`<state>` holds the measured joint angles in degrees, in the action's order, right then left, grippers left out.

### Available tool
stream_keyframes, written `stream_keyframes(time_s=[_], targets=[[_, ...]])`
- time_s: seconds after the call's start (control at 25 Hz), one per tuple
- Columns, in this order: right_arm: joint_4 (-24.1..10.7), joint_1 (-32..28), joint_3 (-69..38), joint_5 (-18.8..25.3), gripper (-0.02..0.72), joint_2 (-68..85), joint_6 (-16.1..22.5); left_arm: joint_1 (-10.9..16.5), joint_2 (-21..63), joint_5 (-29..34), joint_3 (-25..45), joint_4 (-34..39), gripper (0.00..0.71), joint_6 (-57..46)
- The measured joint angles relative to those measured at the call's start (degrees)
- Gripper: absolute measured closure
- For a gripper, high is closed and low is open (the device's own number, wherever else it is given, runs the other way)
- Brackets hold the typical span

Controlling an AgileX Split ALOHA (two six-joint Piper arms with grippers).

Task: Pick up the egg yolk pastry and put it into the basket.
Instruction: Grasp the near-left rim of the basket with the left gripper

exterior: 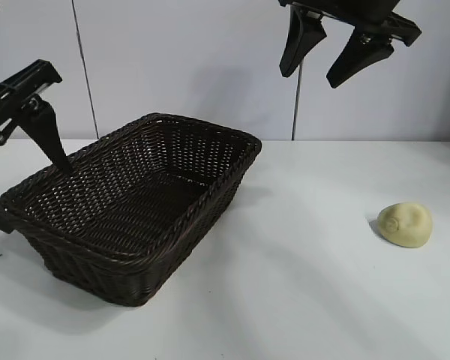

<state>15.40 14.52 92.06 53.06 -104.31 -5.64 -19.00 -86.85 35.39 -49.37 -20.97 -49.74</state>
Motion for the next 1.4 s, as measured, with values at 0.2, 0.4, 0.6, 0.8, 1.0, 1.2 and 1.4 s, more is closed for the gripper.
stream_keyframes(time_s=[0.2, 0.4, 0.6, 0.8, 1.0, 1.2, 1.4], targets=[[0.0, 0.0, 0.0, 0.0, 0.209, 0.0, 0.0, 0.0, -3.4, -0.9, 0.0, 0.0, 0.196, 0.0], [0.0, 0.0, 0.0, 0.0, 0.209, 0.0, 0.0, 0.0, -6.1, -2.3, 0.0, 0.0, 0.196, -0.8], [-0.1, 0.0, 0.0, 0.0, 0.209, 0.0, 0.0, 0.0, -7.5, -6.4, 2.3, -0.2, 0.196, -4.9], [-0.4, 0.0, 0.0, -0.1, 0.209, 0.0, 0.0, 0.0, -8.3, -10.0, 5.6, -0.4, 0.196, -6.5], [-0.5, 0.0, 0.0, -0.2, 0.209, 0.0, 0.0, 0.0, -8.3, -11.6, 6.0, -0.4, 0.196, -5.4], [-0.5, 0.0, 0.0, -0.2, 0.209, 0.0, 0.0, 0.0, -8.3, -12.1, 6.0, -0.4, 0.196, -5.4], [-0.5, 0.0, 0.0, -0.2, 0.209, 0.0, 0.0, 0.0, -10.0, -14.3, 6.0, -0.4, 0.196, -5.0]])
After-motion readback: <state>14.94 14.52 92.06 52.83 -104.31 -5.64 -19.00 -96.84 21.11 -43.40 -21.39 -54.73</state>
